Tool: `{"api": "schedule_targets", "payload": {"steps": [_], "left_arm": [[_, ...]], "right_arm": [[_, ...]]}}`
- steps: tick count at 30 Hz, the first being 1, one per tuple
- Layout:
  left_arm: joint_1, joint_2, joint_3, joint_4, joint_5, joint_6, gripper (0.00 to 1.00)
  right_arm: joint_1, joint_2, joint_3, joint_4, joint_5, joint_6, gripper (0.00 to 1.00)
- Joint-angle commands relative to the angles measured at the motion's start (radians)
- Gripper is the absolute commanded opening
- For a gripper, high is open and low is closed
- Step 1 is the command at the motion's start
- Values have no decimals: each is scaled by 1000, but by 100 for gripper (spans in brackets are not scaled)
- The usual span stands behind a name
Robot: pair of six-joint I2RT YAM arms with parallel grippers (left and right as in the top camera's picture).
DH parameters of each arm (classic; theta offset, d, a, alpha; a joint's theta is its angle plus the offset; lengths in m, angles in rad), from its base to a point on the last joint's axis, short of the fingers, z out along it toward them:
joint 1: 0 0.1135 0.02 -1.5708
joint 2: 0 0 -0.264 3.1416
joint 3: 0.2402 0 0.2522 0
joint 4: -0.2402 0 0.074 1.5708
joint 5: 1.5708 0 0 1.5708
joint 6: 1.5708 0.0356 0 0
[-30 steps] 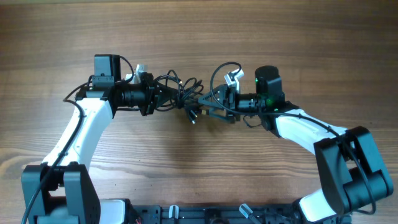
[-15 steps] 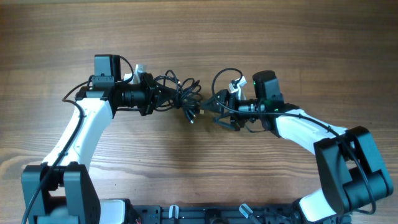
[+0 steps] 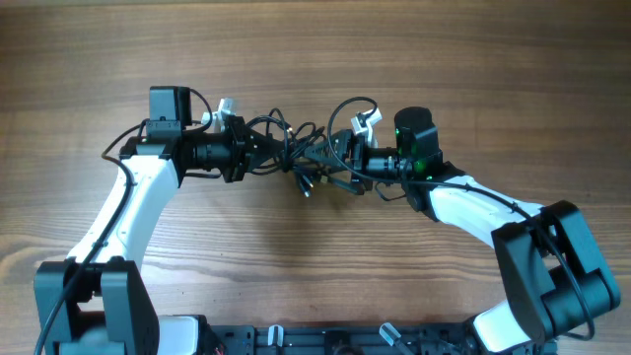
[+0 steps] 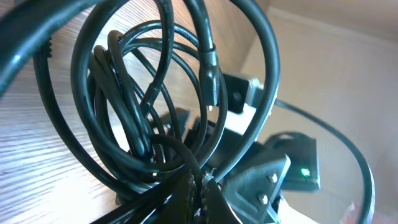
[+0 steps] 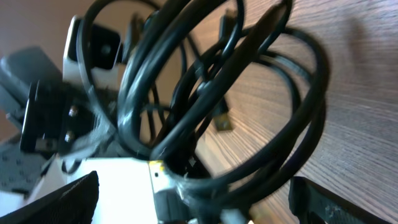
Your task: Untangle cables
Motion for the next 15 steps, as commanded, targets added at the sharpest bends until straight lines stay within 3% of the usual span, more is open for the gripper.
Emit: {"api": "schedule_targets", "payload": {"steps": [1,7,9,10,13,15], "left_arm": [[-5,-24,11,3,119,41,4],[-54,-24,11,4,117,41,4],[-70,-24,11,3,110,41,4],[-76,-24,11,3,110,41,4],[-81,-24,11,3,111,40,4],[-81,-24,11,3,111,29,4]], "right_arm": [[14,-2,-1,12,57,58,100],[19,-2,-1,107,56,63,97],[19,-2,-1,142,56,65,89],[19,-2,-1,154,57,64,81],[19,-2,-1,154,77,49,36],[20,-2,-1,137,95,18,14]]}}
